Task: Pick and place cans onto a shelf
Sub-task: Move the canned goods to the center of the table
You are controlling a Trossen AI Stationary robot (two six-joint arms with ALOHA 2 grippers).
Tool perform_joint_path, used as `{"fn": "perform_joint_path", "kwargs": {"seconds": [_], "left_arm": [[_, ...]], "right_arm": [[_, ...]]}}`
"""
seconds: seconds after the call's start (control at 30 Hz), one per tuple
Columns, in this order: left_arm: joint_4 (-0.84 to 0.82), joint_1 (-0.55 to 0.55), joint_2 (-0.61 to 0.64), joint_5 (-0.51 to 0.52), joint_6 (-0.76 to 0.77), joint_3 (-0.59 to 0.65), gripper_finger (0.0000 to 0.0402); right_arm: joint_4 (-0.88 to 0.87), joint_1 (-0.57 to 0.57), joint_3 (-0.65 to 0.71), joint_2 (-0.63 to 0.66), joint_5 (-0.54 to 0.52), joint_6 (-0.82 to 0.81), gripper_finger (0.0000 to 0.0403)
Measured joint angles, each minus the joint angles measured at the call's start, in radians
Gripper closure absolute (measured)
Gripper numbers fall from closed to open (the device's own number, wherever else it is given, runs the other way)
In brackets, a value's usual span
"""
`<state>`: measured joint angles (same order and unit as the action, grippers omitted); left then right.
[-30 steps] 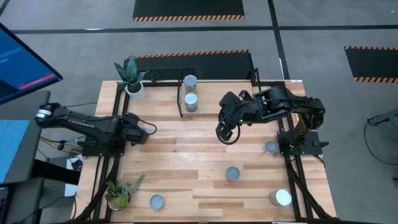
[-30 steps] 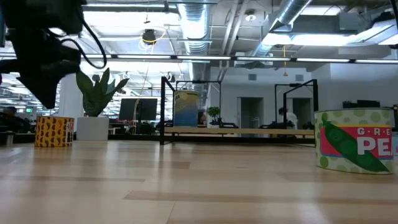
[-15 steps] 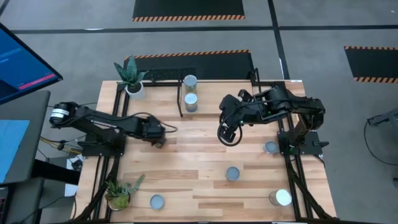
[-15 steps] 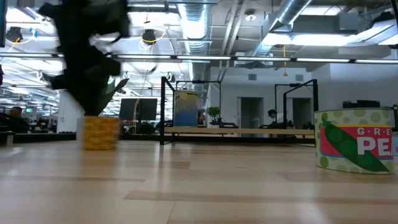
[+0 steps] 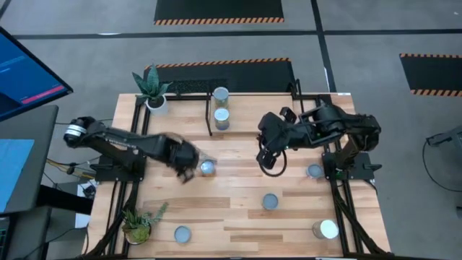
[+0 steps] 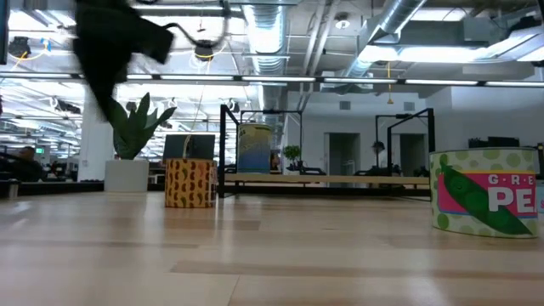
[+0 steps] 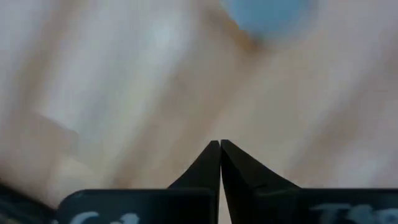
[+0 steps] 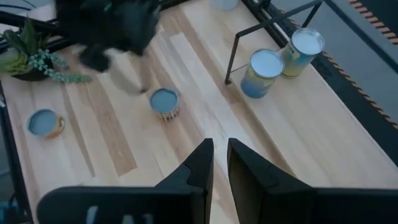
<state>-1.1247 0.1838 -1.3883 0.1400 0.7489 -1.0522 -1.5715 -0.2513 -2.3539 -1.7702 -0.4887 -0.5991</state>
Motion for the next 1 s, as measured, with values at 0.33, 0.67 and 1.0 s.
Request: {"fn": "perform_joint_path", "kwargs": {"seconds": [0.33,0.67,1.0], "left_arm": [[0.065,0.28,-0.006,-0.215,-0.304,0.048,0.0401],[0.281,0.488,-0.173,-0.26,0.049,0.023,0.0401],[0.29,0.666,-0.45,-0.493,0.23,-0.262,0.0401]], "right_arm": [[0.0,-0.008,0.0,0.0,-0.132,-0.043,0.0333],[0.0,-0.035,0.023,-0.001,-0.2,0.032,0.0333],[0.0,-0.106,0.023,0.071,-0.192,0.153,0.0333]]}}
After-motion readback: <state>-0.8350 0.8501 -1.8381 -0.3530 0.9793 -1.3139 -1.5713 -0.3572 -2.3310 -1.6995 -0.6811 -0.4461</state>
